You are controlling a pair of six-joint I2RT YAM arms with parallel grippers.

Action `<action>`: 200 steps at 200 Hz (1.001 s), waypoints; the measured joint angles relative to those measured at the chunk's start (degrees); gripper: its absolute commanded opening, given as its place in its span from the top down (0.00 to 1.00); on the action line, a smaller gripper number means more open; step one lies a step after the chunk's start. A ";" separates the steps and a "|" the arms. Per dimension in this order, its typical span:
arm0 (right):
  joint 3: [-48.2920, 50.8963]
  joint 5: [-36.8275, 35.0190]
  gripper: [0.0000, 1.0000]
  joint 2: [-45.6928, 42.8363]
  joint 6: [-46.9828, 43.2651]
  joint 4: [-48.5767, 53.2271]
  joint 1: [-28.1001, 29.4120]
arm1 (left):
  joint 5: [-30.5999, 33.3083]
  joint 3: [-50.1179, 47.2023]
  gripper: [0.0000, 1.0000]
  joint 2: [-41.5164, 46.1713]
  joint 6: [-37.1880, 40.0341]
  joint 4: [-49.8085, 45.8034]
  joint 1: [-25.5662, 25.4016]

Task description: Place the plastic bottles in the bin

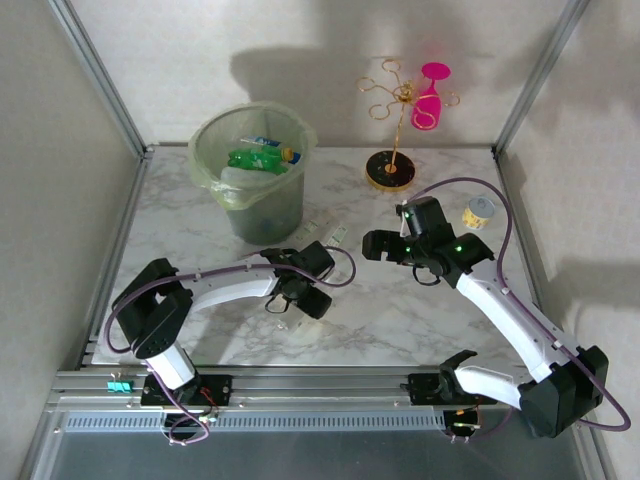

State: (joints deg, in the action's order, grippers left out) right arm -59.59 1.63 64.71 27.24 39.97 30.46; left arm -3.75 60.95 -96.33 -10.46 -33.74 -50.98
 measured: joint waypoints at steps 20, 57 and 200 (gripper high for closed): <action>0.00 -0.07 0.04 0.00 0.00 -0.17 0.00 | 2.32 1.14 0.27 -0.92 -0.31 -0.70 -0.07; 0.04 -0.09 0.04 -0.07 0.00 -0.33 -0.11 | 4.20 3.63 0.45 -1.75 -0.79 -2.16 -0.48; -6.14 -10.67 0.05 -5.51 1.31 0.24 -0.11 | -3.82 23.06 0.60 13.35 -0.76 -3.74 3.98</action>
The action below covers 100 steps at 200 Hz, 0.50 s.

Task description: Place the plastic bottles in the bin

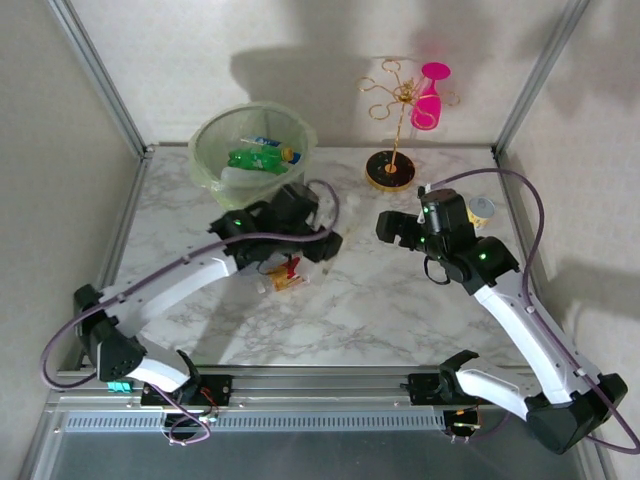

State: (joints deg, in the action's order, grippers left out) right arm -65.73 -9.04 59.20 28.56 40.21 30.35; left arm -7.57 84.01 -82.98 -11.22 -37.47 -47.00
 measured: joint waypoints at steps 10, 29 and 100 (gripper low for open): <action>-0.28 -0.33 0.05 -0.20 0.02 0.07 0.00 | -1.68 1.55 0.65 1.44 -1.01 1.11 2.47; -0.50 -0.35 0.05 -0.13 0.00 0.20 0.00 | -3.87 4.13 0.67 3.34 -4.13 3.78 8.00; -1.07 1.60 0.04 2.69 0.04 0.74 0.00 | 8.33 14.12 0.82 2.64 -31.76 9.88 16.48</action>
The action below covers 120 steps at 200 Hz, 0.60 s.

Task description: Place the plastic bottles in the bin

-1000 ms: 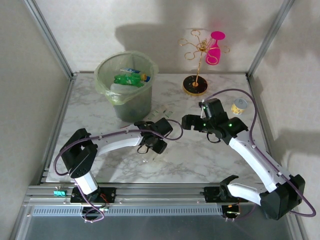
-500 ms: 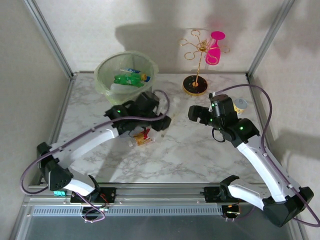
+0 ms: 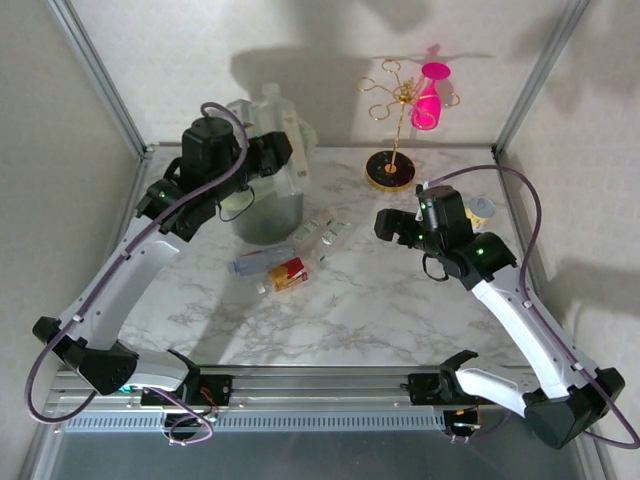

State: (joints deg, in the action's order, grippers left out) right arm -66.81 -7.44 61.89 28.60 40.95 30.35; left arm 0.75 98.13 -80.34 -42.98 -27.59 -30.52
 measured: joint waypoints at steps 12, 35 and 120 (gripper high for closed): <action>-0.13 0.22 0.04 0.39 0.02 0.00 0.00 | 3.39 0.94 0.82 -0.94 -7.10 0.22 0.04; -0.74 1.16 0.04 1.07 0.07 0.00 0.00 | 8.76 1.09 0.82 -2.80 -18.82 0.33 0.28; -0.24 3.21 0.04 1.33 0.85 -1.38 0.00 | 29.27 7.17 0.87 -12.74 -40.17 -0.48 1.90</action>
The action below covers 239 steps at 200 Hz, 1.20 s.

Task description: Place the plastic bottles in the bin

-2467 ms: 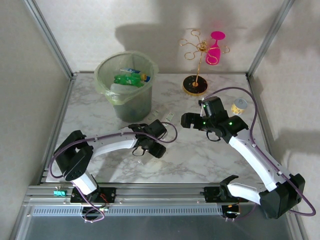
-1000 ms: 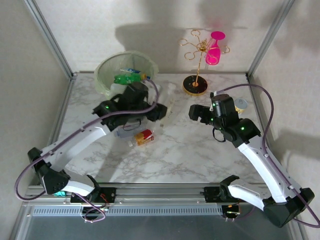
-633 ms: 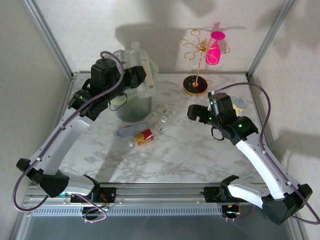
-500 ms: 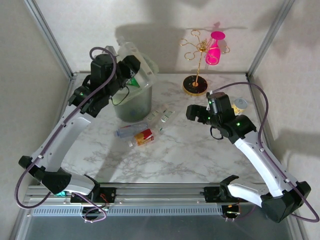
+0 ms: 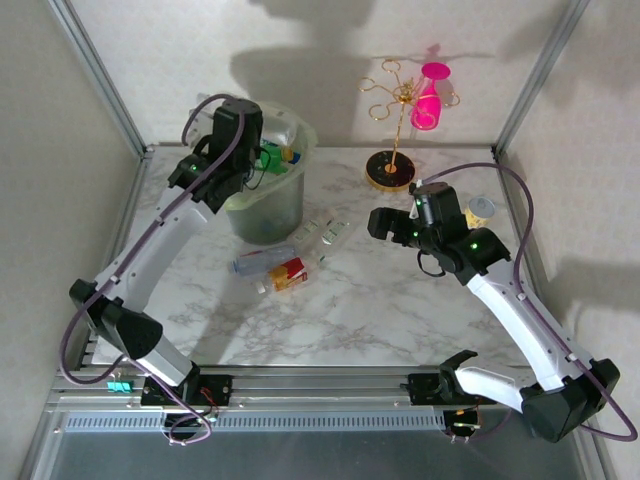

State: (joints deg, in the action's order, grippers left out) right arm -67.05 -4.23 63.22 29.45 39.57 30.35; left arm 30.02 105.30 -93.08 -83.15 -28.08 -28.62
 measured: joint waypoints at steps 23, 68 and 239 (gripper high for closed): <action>0.02 -0.02 0.04 0.00 -0.02 -0.44 0.00 | 4.02 1.68 0.87 -3.10 -1.31 0.37 0.37; 0.87 -0.04 0.04 -0.02 -0.04 -1.01 0.00 | 7.58 3.15 0.88 -8.74 -1.53 0.66 0.85; 1.84 1.07 0.04 -0.04 -0.24 -1.25 0.00 | -2.49 -2.08 0.08 -12.52 -1.92 2.67 5.60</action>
State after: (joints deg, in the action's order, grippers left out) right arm -65.21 -3.16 63.18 29.21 38.33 30.35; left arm 27.53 103.22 -105.60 -85.08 -25.41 -23.03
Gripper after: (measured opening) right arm 0.961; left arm 0.834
